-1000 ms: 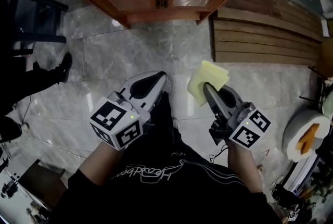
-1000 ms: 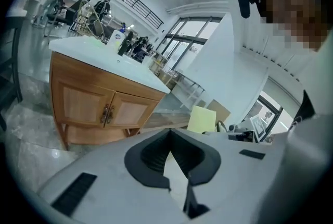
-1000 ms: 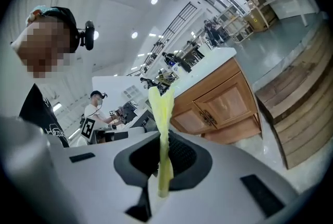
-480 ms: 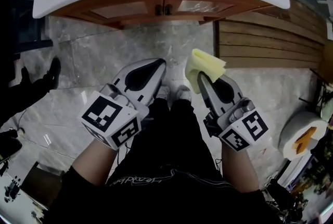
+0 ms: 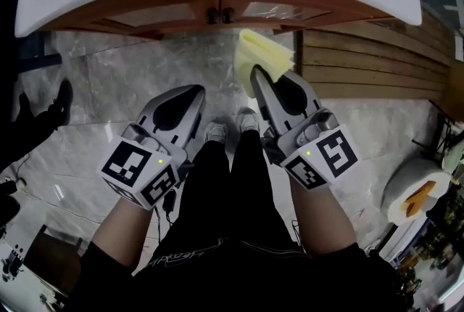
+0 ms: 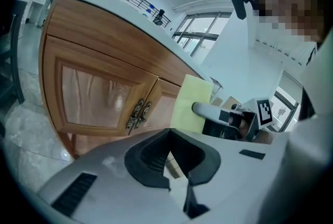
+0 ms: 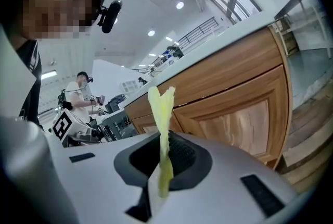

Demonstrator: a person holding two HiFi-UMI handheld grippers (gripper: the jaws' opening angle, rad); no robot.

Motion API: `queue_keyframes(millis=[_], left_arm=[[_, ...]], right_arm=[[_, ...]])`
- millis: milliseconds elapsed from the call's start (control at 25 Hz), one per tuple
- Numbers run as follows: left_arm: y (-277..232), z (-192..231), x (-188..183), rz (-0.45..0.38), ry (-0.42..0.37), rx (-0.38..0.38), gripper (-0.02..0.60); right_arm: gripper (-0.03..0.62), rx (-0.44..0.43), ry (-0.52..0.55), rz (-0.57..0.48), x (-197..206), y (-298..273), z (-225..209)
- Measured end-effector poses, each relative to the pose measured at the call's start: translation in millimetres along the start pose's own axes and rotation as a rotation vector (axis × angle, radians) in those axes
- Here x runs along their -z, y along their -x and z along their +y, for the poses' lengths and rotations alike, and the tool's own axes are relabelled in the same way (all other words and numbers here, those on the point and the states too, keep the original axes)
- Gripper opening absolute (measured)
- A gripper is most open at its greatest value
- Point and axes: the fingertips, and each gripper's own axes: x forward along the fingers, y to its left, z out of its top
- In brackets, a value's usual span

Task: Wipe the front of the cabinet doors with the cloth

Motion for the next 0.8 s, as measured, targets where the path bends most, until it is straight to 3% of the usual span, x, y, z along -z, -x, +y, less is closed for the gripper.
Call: queue_keyframes(millis=[360, 800], left_arm=[[-4.0, 7.2, -4.7, -0.042, 0.038, -0.023, 0.006], [-10.2, 0.5, -0.6, -0.007, 0.04, -0.002, 0.006]], right_arm=[[0.041, -0.044, 0.05, -0.058, -8.8, -34.3, -5.9], [0.041, -0.044, 0.073, -0.061, 3.5, -67.6, -19.3]])
